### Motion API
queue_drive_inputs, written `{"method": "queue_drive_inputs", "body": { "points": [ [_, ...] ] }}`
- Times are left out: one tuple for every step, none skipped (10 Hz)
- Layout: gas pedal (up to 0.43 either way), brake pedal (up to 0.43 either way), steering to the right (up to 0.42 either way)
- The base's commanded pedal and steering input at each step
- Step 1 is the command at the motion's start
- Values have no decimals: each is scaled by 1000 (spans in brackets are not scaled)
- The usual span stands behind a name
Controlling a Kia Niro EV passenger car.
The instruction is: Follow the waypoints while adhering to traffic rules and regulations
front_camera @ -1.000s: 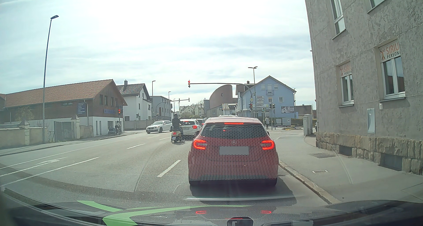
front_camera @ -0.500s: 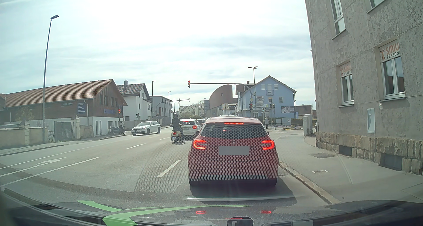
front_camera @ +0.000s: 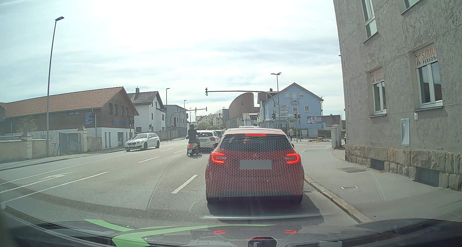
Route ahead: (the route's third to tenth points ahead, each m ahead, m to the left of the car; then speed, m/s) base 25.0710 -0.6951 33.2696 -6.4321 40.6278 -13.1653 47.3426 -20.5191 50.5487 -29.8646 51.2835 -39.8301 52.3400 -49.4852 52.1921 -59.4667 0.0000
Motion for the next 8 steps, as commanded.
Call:
{"method": "queue_drive_inputs", "body": {
  "points": [
    [0,262,0],
    [0,262,0],
    [0,262,0],
    [0,268,0],
    [0,262,0],
    [0,262,0],
    [0,262,0],
    [0,268,0]
  ]
}}
